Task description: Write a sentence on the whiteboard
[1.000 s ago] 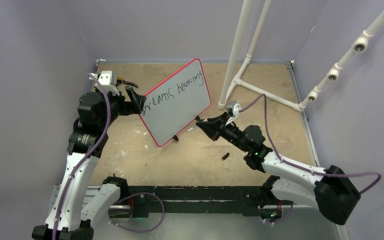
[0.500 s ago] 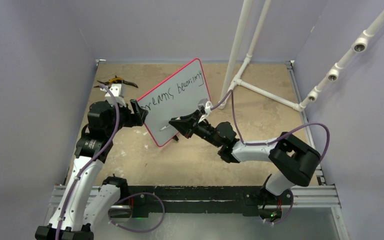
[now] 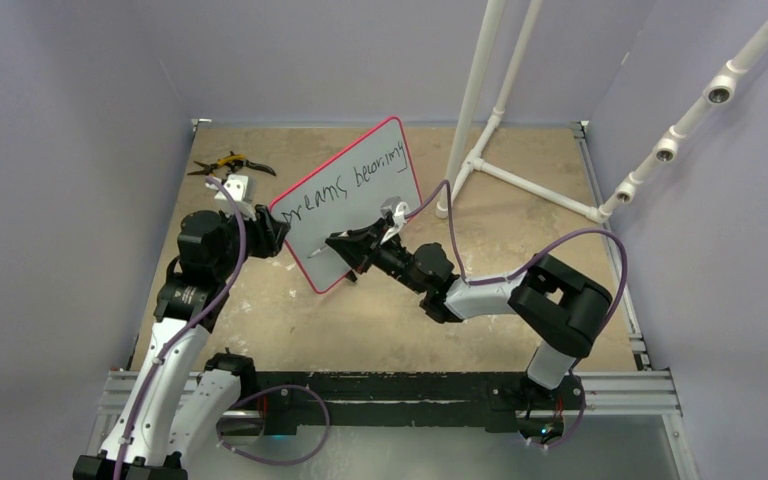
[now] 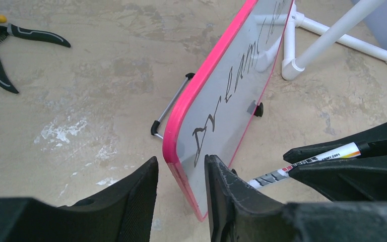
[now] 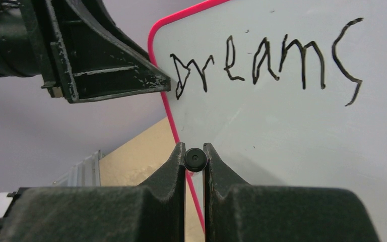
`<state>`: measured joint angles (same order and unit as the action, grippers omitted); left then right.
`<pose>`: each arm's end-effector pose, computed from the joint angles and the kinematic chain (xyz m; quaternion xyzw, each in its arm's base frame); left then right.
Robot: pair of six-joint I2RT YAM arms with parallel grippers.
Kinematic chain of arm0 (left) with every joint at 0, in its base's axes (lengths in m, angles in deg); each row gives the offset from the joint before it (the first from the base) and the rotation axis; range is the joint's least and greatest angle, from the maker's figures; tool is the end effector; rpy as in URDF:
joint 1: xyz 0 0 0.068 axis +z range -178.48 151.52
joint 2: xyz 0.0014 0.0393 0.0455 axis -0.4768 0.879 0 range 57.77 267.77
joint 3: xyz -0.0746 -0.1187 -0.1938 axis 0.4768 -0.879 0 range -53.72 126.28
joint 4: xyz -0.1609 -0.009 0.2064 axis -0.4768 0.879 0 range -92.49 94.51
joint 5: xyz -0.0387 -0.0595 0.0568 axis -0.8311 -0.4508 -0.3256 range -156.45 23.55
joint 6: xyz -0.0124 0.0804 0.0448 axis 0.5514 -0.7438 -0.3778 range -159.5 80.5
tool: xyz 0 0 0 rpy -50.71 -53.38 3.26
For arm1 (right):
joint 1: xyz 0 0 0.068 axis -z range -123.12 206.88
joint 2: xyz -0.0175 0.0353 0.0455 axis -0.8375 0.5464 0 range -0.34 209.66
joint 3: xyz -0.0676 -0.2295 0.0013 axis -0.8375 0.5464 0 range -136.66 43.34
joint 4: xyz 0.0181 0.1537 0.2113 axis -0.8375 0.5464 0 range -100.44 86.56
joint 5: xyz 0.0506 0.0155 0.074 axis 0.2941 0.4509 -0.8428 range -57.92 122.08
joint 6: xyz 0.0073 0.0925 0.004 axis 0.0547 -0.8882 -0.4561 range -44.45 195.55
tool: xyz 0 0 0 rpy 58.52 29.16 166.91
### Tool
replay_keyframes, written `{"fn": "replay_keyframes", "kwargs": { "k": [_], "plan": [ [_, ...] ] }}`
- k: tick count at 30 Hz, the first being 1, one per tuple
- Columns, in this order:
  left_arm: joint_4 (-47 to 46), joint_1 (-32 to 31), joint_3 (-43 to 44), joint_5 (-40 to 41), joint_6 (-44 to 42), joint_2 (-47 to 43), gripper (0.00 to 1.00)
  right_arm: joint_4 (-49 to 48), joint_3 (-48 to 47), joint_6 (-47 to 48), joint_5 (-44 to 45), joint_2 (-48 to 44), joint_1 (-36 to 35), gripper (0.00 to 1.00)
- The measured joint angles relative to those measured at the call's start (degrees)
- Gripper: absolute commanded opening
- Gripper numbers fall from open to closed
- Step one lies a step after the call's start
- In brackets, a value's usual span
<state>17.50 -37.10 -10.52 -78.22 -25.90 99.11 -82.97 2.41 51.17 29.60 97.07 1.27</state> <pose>0.2341 -0.0527 0.2842 0.0251 0.8073 -0.1940 0.5569 0.2152 0.3211 0.2128 -0.1785 0.5745 0.5233 0.6036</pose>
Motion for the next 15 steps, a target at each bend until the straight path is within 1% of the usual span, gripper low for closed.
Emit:
{"fn": "replay_keyframes", "kwargs": {
  "k": [5, 12, 15],
  "plan": [
    [-0.92, 0.0, -0.46, -0.02, -0.79, 0.0, 0.26, -0.63, 0.02, 0.04, 3.04, 0.59, -0.17, 0.0],
    [-1.09, -0.02, -0.92, -0.07, -1.01, 0.15, 0.22, -2.1, -0.59, 0.44, 5.42, 0.92, -0.22, 0.0],
    [-1.11, -0.02, -0.92, -0.28, -1.01, 0.15, 0.19, -2.4, -1.42, 0.59, 6.08, 1.53, -0.24, 0.0]
  ]
}}
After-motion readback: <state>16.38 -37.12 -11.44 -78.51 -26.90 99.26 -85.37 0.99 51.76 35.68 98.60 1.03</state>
